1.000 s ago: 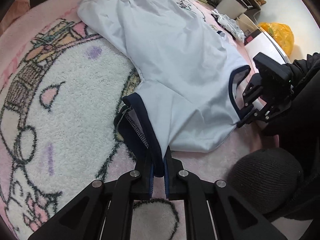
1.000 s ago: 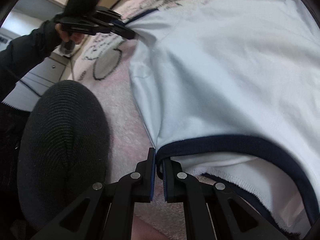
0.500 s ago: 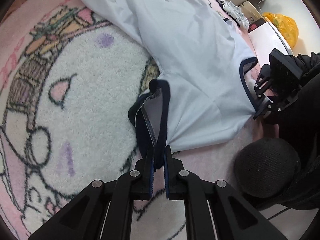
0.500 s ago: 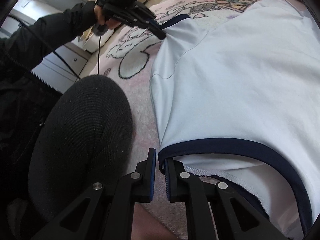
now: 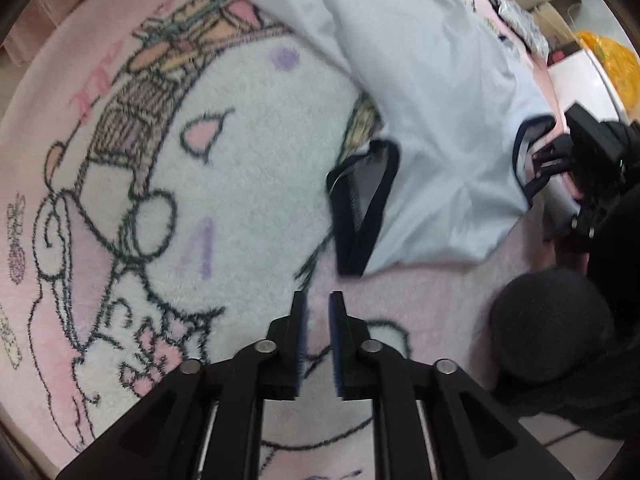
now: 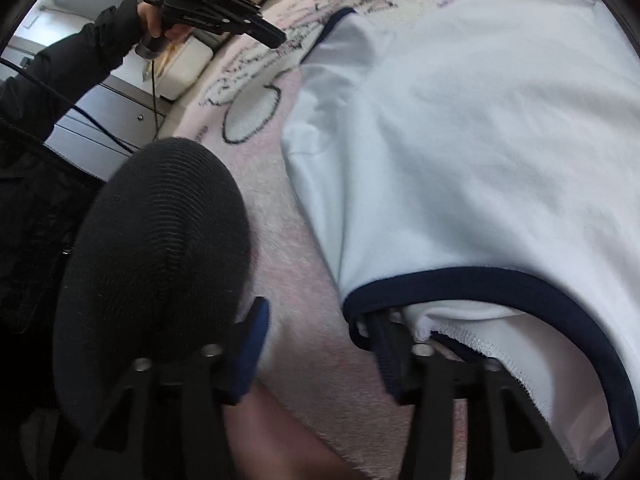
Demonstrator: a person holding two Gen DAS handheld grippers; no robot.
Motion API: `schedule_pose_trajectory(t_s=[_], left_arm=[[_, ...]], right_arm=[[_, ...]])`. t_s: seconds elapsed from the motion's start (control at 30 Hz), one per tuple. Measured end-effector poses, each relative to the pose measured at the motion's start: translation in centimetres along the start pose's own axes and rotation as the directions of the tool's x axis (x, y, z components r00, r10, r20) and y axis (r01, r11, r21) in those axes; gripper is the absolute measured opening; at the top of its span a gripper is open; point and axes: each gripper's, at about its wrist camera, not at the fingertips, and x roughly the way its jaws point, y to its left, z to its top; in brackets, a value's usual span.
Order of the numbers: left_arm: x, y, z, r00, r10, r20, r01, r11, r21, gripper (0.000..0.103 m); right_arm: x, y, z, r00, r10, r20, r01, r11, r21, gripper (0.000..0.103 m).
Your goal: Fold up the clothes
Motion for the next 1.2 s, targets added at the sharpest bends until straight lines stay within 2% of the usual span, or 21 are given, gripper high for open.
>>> schedule_pose_trajectory(t_s=[0.03,0.07,0.13,0.2,0.27,0.37,0.47,0.6,0.73,0.83,1.0,1.1,1.13,1.17,1.2], left_arm=[[-0.3,-0.5,0.4,1.0,-0.003,0.013,0.003,1.0,0.002,0.084],[-0.5,-0.9,0.7,1.0,-0.002,0.028,0.002,1.0,0.0,0.103],[-0.6,-1.8,1.3,0.997,-0.023,0.067,0.024,1.0,-0.01,0.103],[-0.5,-2.9,2.1,0.996,-0.008,0.088,0.009,1.0,-0.013,0.103],[-2.0,-0.7,1.5,0.993,0.039,0.114,-0.039,0.999,0.001,0.103],[-3.2,-1.1,1.3,0.981,0.092,0.169,-0.096,0.995,0.017,0.103],[-4.5,-1.6,1.1,0.962,0.128,0.24,-0.135,0.991,0.013,0.103],[-5.4,-4.1,2.0,0.947,0.101,0.304,-0.113,0.993,0.023,0.103],[-5.1,-6.7,3.2,0.938,0.09,0.334,-0.116,0.991,0.059,0.103],[-4.8,-8.3,4.4,0.928,0.097,0.36,-0.12,0.992,0.042,0.103],[-4.6,-11.0,6.1,0.881,0.138,0.453,-0.138,0.99,-0.035,0.103],[-4.1,-13.0,6.8,0.859,0.159,0.487,-0.136,0.987,-0.083,0.103],[-3.8,-13.7,6.9,0.858,0.154,0.489,-0.129,0.988,-0.086,0.103],[-3.3,-14.7,7.1,0.861,0.153,0.485,-0.127,0.988,-0.086,0.103],[-2.9,-15.5,7.2,0.861,0.157,0.484,-0.132,0.988,-0.086,0.103]], right_arm=[[-0.3,0.2,0.1,1.0,-0.003,0.007,0.003,1.0,-0.008,0.059],[-0.5,0.3,0.2,1.0,-0.004,0.011,0.005,1.0,-0.016,0.059],[-1.0,0.4,0.3,1.0,-0.014,0.022,0.014,1.0,-0.023,0.059],[-1.5,0.5,0.6,0.999,-0.01,0.038,0.01,1.0,-0.02,0.06],[-2.3,0.6,0.7,0.998,-0.014,0.06,0.015,1.0,-0.019,0.06],[-4.0,0.4,0.5,0.995,-0.023,0.097,0.025,1.0,-0.018,0.06],[-5.9,0.2,0.3,0.989,-0.027,0.143,0.027,1.0,-0.002,0.06],[-8.6,-1.0,-0.2,0.974,-0.039,0.224,0.025,0.997,0.066,0.061],[-10.6,-2.4,-0.6,0.954,-0.089,0.286,0.042,0.985,0.168,0.062],[-12.5,-3.9,-1.5,0.938,-0.122,0.325,0.04,0.968,0.248,0.064],[-15.6,-6.1,-2.8,0.904,-0.201,0.377,0.054,0.929,0.366,0.066],[-16.8,-7.3,-3.4,0.89,-0.23,0.394,0.048,0.906,0.421,0.074],[-17.1,-7.7,-3.5,0.887,-0.237,0.396,0.042,0.896,0.441,0.083],[-17.4,-8.1,-3.7,0.885,-0.249,0.392,0.044,0.886,0.461,0.088],[-17.7,-8.5,-3.8,0.885,-0.269,0.381,0.059,0.874,0.482,0.089]])
